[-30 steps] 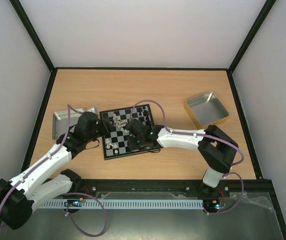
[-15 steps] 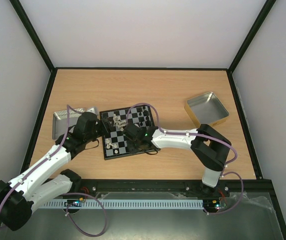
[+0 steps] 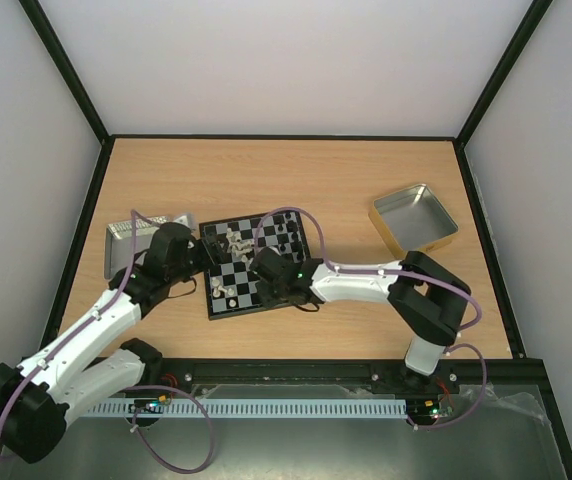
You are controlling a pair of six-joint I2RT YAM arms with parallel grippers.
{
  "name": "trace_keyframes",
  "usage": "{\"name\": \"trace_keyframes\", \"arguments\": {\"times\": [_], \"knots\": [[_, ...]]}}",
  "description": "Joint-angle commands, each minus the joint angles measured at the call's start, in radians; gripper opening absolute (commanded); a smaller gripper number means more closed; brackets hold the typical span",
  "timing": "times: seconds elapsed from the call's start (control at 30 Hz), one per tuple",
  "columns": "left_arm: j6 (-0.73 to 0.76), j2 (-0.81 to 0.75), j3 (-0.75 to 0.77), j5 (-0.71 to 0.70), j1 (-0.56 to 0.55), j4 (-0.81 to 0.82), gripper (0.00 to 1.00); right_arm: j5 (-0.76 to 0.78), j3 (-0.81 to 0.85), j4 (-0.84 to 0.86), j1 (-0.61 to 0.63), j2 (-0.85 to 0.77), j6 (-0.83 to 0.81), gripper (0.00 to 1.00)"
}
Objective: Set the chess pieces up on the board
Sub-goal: Pick up the chess piece from the chessboard.
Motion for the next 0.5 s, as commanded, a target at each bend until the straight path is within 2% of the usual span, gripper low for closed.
{"name": "trace_keyframes", "arguments": {"times": [0.0,0.23,0.33,0.47], "knots": [[0.009,-0.022,0.022,0.127,0.034,0.027,0.79,0.025,-0.093,0.230,-0.004,-0.125,-0.091,0.10],[0.033,-0.006,0.030,0.534,0.091,0.138,0.87,-0.017,-0.264,0.596,-0.026,-0.311,-0.236,0.10],[0.042,0.007,0.044,0.613,0.093,0.138,0.87,-0.060,-0.288,0.663,-0.038,-0.350,-0.259,0.09],[0.044,0.021,0.051,0.687,0.094,0.149,0.80,-0.105,-0.323,0.723,-0.039,-0.393,-0.288,0.10]]}}
